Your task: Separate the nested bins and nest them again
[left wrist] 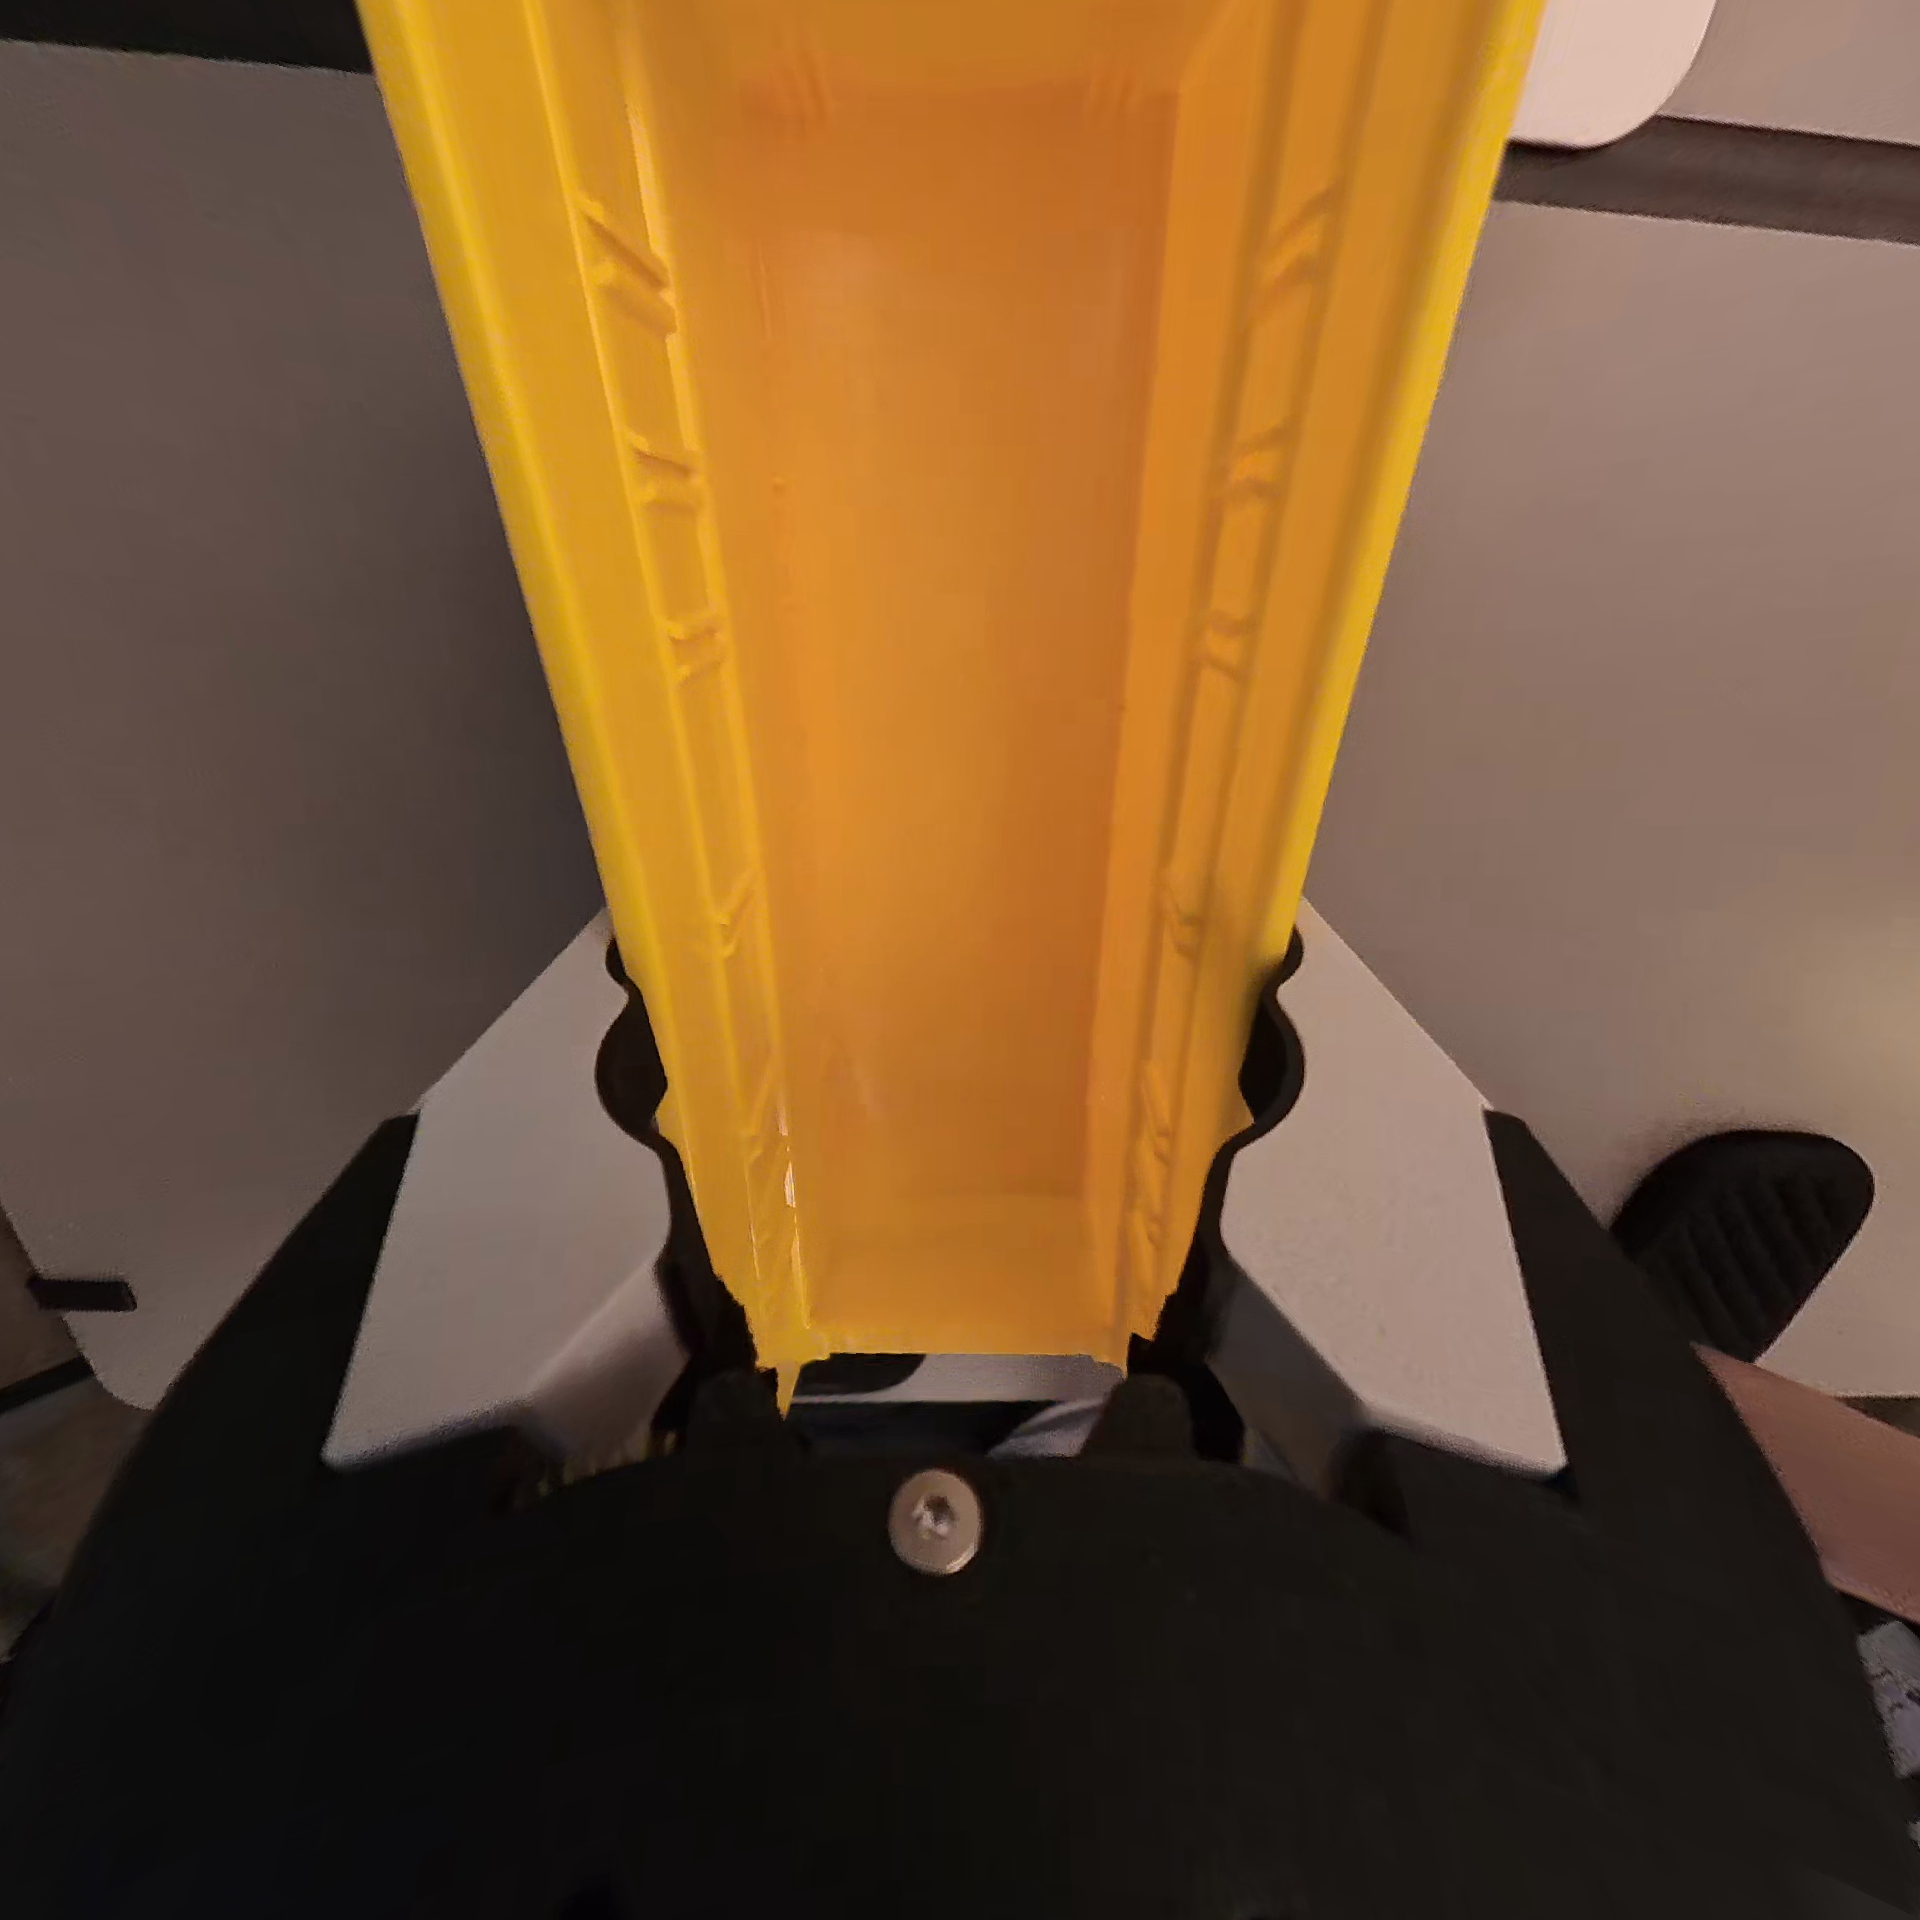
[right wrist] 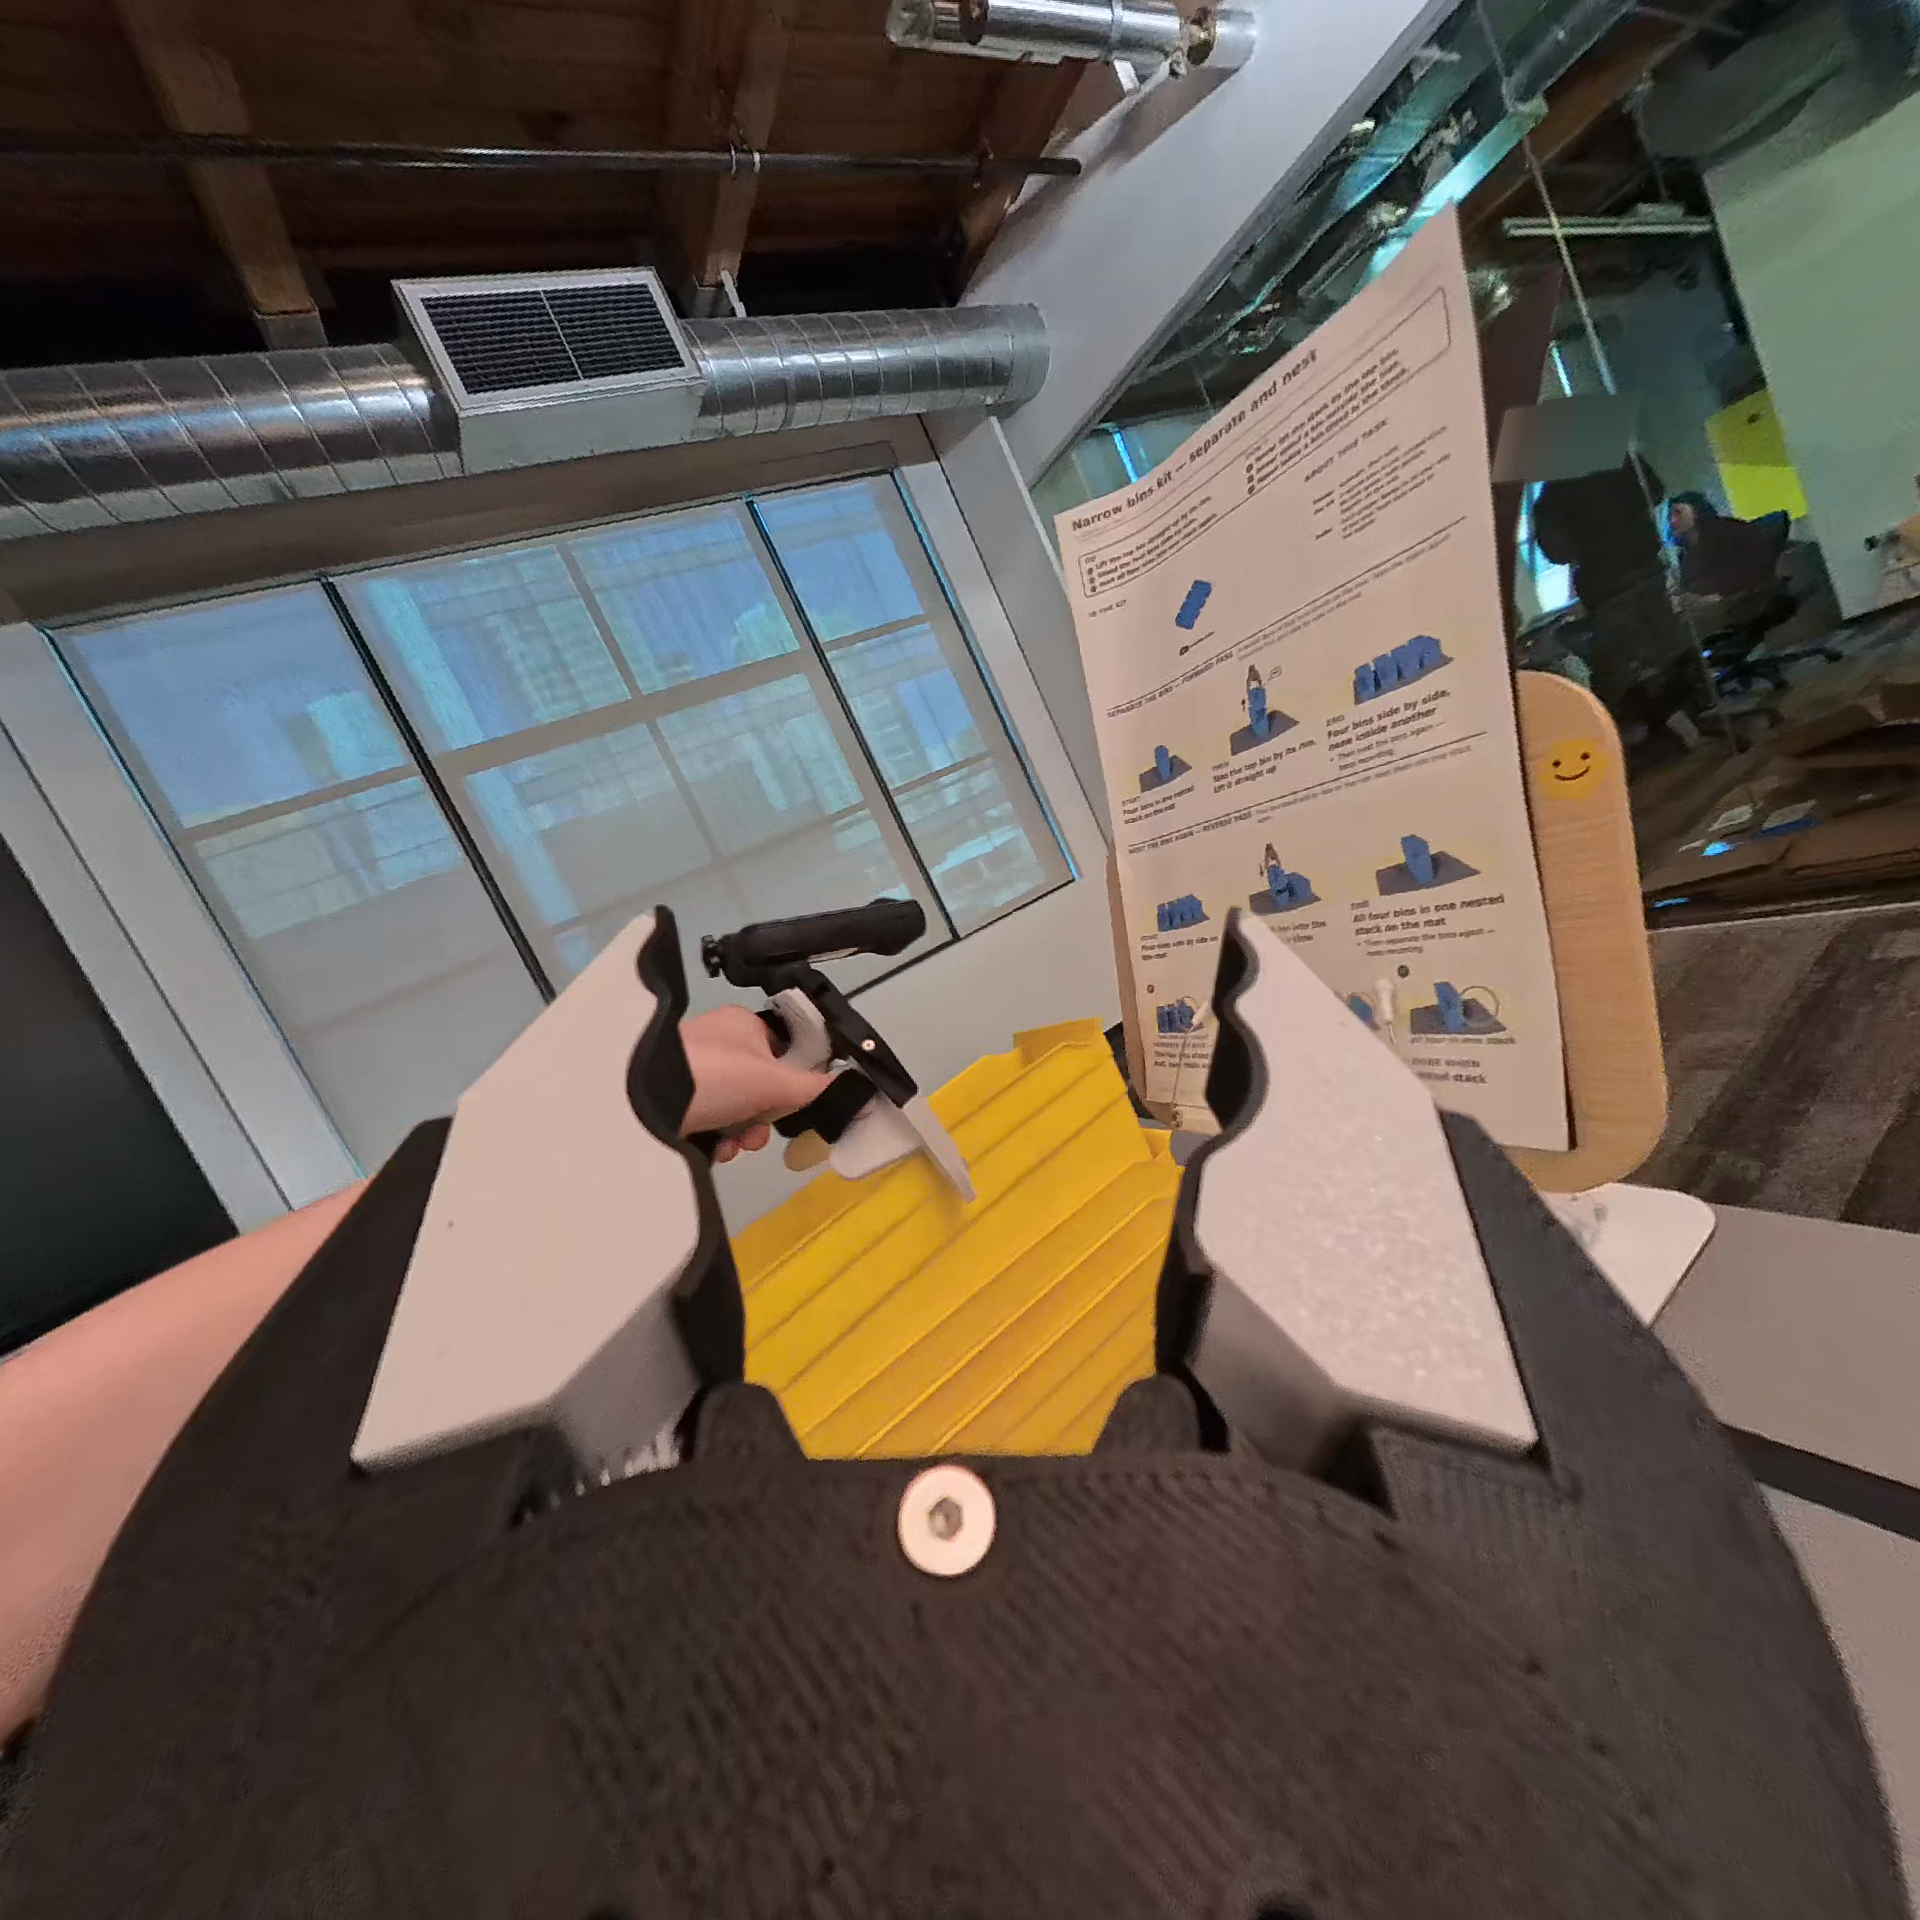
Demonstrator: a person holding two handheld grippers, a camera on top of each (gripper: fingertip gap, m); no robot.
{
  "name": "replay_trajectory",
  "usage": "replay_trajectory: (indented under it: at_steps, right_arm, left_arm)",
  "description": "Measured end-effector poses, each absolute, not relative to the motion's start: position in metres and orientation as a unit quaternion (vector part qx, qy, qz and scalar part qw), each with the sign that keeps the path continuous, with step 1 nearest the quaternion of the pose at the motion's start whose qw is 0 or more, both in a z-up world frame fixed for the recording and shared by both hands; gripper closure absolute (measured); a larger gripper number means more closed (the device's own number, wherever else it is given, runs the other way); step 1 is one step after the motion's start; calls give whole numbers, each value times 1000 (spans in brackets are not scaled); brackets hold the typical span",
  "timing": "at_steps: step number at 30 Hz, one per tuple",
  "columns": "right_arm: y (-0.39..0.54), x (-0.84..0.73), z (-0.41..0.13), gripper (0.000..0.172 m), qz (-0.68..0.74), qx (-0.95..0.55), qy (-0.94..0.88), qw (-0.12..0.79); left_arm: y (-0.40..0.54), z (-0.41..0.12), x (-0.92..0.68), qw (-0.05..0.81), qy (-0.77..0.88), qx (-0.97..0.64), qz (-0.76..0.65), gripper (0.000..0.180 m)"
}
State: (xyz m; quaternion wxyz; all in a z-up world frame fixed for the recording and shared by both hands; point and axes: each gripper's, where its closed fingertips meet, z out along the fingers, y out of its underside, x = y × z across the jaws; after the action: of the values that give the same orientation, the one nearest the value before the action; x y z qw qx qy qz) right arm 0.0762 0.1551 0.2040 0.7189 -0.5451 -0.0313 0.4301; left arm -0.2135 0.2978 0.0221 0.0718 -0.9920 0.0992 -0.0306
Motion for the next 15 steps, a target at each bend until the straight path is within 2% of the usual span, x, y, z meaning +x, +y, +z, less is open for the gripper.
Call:
replay_trajectory:
  at_steps: [8,15]
  right_arm:
    - [153,91,204,70,439,-535,-16,722]
    - [153,94,203,70,440,-535,-12,721]
  left_arm:
    - [298,-11,-206,54,110,-992,21,65]
    - [301,-20,-206,61,107,-992,11,61]
